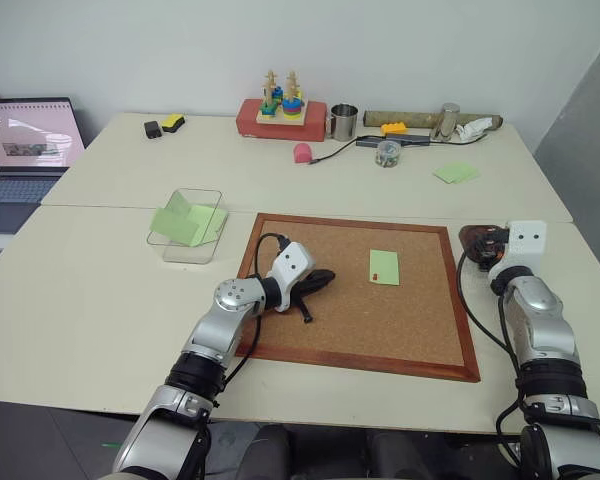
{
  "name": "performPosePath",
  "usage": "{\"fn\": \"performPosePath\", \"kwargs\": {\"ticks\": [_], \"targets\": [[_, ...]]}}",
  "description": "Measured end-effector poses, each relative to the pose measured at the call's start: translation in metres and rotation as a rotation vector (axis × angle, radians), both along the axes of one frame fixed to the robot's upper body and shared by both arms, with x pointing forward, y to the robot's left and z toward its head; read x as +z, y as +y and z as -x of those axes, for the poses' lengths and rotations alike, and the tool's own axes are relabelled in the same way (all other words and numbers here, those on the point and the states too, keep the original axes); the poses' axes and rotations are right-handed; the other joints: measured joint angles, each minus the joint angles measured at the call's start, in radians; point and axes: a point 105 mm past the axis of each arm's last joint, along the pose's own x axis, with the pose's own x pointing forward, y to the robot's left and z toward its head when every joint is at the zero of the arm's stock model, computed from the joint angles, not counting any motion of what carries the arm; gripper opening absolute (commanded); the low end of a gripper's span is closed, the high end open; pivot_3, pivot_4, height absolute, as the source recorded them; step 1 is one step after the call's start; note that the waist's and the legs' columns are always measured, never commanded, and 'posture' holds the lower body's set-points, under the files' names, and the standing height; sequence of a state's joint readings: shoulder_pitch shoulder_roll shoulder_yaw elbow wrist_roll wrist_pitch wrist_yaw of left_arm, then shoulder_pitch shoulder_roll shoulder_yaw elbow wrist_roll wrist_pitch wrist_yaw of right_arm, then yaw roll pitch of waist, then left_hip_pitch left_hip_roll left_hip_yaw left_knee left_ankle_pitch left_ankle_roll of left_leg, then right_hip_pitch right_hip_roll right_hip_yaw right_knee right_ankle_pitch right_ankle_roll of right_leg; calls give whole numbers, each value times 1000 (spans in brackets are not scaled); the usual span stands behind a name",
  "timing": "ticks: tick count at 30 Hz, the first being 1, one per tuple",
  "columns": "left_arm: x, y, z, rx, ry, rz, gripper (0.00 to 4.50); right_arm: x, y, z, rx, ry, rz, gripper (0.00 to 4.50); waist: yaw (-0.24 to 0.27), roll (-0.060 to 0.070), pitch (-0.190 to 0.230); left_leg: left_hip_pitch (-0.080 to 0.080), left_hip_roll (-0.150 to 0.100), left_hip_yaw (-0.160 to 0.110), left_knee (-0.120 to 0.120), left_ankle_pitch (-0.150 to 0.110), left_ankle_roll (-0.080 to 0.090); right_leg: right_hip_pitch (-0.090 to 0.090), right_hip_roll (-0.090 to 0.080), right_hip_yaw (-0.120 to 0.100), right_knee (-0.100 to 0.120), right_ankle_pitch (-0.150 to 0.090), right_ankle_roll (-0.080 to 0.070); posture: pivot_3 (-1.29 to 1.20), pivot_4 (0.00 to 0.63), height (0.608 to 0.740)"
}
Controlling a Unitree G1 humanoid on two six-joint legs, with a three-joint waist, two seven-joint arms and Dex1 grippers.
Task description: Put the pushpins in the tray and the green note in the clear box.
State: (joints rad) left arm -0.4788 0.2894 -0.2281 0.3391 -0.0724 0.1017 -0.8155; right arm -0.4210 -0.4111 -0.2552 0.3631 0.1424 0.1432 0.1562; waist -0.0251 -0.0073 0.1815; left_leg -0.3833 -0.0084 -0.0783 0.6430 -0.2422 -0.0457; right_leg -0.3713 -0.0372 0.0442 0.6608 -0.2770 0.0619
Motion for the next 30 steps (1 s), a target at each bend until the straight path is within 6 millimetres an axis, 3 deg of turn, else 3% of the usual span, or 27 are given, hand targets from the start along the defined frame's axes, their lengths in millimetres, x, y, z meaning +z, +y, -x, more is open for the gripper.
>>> {"fn": "performPosePath", "kwargs": {"ticks": [3,7,9,13,18,22,28,30], "targets": [[0,0,0,-1,0,0,0,11,7,3,53,-41,-4,3667,0,0,0,0,0,0,0,0,0,0,0,0,0,0,0,0,150,740],[0,0,0,0,-1,0,0,36,30,15,252,-102,5,3667,0,0,0,0,0,-1,0,0,0,0,0,-1,-1,0,0,0,150,740],[0,0,0,-1,0,0,0,36,44,23,352,-84,15,3667,0,0,0,0,0,-1,0,0,0,0,0,-1,-1,0,0,0,150,740],[0,0,-1,0,1,-1,0,22,97,49,657,28,23,3667,0,0,0,-1,1,-1,0,0,0,0,0,-1,-1,0,0,0,150,740],[0,-1,-1,-2,0,-1,0,1,135,68,862,146,90,3667,0,-1,0,-1,1,-1,0,0,0,0,0,-1,-2,0,0,0,150,740],[0,-1,-1,-2,0,0,0,-14,146,66,891,191,109,3667,1,-1,1,-1,1,-1,0,0,0,0,-1,-1,-2,0,1,0,150,740],[1,-1,-1,-3,-2,1,0,-22,154,52,888,177,66,3667,2,-1,1,-1,1,-2,0,0,0,0,-1,-1,-3,0,1,0,150,740],[1,-1,-1,-3,-1,1,0,-24,153,49,881,178,70,3305,2,-1,1,-1,1,-1,0,0,0,0,-1,-1,-3,0,1,0,150,740]]}}
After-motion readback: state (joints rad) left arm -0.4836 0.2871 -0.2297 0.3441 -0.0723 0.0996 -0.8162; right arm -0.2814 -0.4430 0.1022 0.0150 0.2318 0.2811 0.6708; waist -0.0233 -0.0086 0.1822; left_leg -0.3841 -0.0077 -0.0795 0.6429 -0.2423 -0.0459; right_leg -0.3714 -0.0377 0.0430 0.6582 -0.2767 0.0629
